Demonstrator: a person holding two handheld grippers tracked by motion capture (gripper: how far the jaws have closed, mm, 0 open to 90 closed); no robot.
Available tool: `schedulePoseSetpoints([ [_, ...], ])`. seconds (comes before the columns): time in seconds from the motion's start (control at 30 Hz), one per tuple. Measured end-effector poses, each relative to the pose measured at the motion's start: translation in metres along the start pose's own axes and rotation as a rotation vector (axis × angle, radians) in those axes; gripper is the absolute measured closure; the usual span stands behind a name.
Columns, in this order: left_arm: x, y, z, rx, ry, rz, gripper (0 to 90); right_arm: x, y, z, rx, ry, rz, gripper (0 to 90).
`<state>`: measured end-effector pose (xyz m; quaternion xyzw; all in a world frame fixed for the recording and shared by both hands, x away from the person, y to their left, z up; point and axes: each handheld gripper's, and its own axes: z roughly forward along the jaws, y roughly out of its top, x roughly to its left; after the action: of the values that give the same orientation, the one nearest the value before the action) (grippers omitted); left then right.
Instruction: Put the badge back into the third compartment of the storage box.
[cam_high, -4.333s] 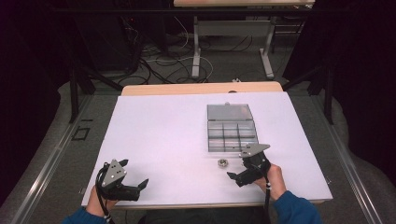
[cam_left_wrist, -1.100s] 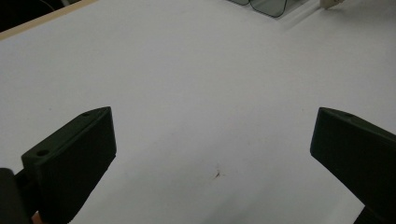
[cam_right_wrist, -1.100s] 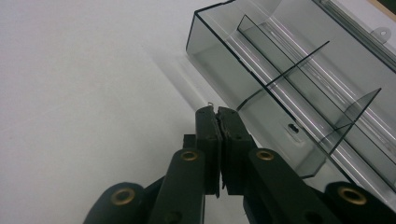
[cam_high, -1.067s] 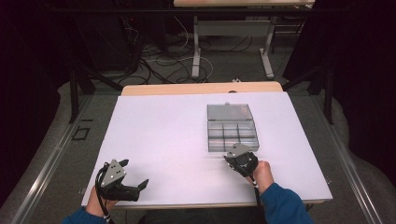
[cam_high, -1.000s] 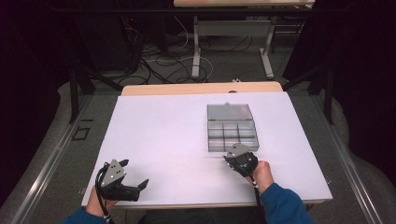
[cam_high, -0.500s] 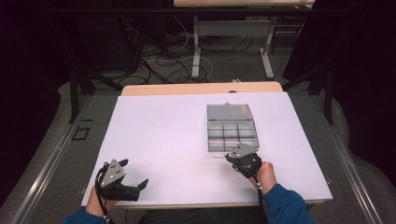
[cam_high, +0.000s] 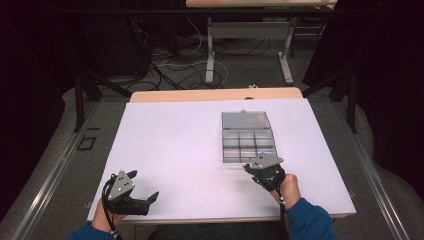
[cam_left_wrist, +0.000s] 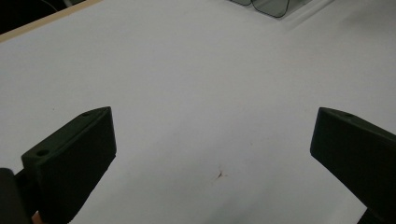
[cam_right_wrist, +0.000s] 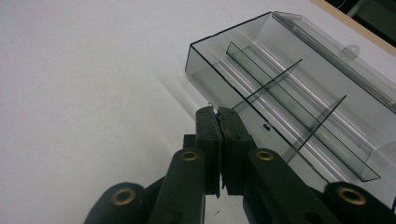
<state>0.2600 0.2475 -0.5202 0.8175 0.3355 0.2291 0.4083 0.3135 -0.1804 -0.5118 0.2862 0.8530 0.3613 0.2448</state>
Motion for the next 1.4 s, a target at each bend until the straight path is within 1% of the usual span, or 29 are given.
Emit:
schedulePoseSetpoints([
  [0.07,0.0,0.0,0.0,-0.001,0.004,0.005,0.4,-0.001,0.0,-0.002,-0.006,-0.001,-0.004,88.6],
  [0.1,0.0,0.0,0.0,-0.001,0.003,0.005,0.4,0.0,0.0,-0.003,-0.006,-0.004,0.002,88.7],
  [0.17,0.0,0.0,0.0,-0.001,0.003,0.005,0.4,-0.002,0.001,-0.005,-0.005,0.001,-0.007,88.7],
  [0.2,0.0,0.0,0.0,-0.002,0.004,0.004,0.4,-0.001,0.001,-0.006,-0.02,-0.008,0.003,88.6],
  [0.23,0.0,0.0,0.0,-0.002,0.004,0.004,0.4,-0.002,0.001,-0.009,-0.019,-0.009,0.009,88.7],
  [0.3,0.0,0.0,0.0,-0.004,0.003,0.004,0.4,-0.003,0.002,-0.01,-0.02,-0.005,0.008,88.7],
  [0.4,0.0,0.0,0.0,-0.002,0.004,0.005,0.4,-0.006,0.002,-0.014,-0.03,-0.014,0.013,88.7],
  [0.43,0.0,0.0,0.0,-0.002,0.004,0.004,0.4,-0.007,0.002,-0.014,-0.045,-0.013,0.017,88.7],
  [0.47,0.0,0.0,0.0,-0.002,0.004,0.004,0.4,-0.007,0.002,-0.016,-0.037,-0.018,0.019,88.7],
  [0.5,0.0,0.0,0.0,-0.002,0.004,0.004,0.4,-0.009,0.002,-0.017,-0.04,-0.02,0.01,88.7],
  [0.53,0.0,0.0,0.0,-0.002,0.004,0.004,0.4,-0.009,0.002,-0.018,-0.039,-0.022,0.017,88.7],
  [0.57,0.0,0.0,0.0,-0.002,0.004,0.005,0.4,-0.009,0.002,-0.018,-0.05,-0.029,0.026,88.7],
  [0.67,0.0,0.0,0.0,-0.004,0.004,0.004,0.4,-0.012,0.002,-0.021,-0.045,-0.029,0.023,88.7],
  [0.7,0.0,0.0,0.0,-0.004,0.003,0.004,0.4,-0.013,0.002,-0.022,-0.052,-0.039,0.031,88.7],
  [0.8,0.0,0.0,0.0,-0.005,0.003,0.004,0.4,-0.015,0.002,-0.024,-0.056,-0.041,0.026,88.7],
  [0.83,0.0,0.0,-0.001,-0.003,0.004,0.004,0.4,-0.017,0.002,-0.026,-0.061,-0.047,0.034,88.7],
  [0.9,0.0,0.0,0.0,-0.005,0.003,0.004,0.4,-0.017,0.002,-0.027,-0.056,-0.044,0.042,88.7],
  [0.93,0.0,0.0,-0.001,-0.003,0.004,0.003,0.4,-0.018,0.002,-0.028,-0.067,-0.052,0.042,88.7],
  [0.97,0.0,0.0,-0.001,-0.003,0.004,0.002,0.4,-0.019,0.002,-0.029,-0.061,-0.055,0.05,88.7],
  [1.13,0.0,0.0,-0.001,-0.004,0.004,0.003,0.4,-0.024,0.002,-0.032,-0.069,-0.06,0.046,88.7],
  [1.2,0.0,0.0,-0.001,-0.003,0.004,0.003,0.4,-0.025,0.001,-0.034,-0.072,-0.071,0.062,88.7],
  [1.23,0.0,0.0,-0.001,-0.003,0.004,0.003,0.4,-0.027,0.001,-0.035,-0.073,-0.07,0.056,88.7],
  [1.3,0.0,0.0,-0.001,-0.004,0.004,0.004,0.4,-0.028,0.001,-0.036,-0.082,-0.081,0.065,88.7],
  [1.33,0.0,0.0,-0.001,-0.003,0.004,0.004,0.4,-0.03,0.001,-0.037,-0.073,-0.079,0.064,88.7],
  [1.37,0.0,0.0,-0.001,-0.004,0.004,0.004,0.4,-0.031,0.001,-0.037,-0.081,-0.085,0.063,88.7],
  [1.4,0.0,0.0,-0.001,-0.004,0.004,0.003,0.4,-0.032,0.0,-0.038,-0.084,-0.088,0.075,88.7],
])
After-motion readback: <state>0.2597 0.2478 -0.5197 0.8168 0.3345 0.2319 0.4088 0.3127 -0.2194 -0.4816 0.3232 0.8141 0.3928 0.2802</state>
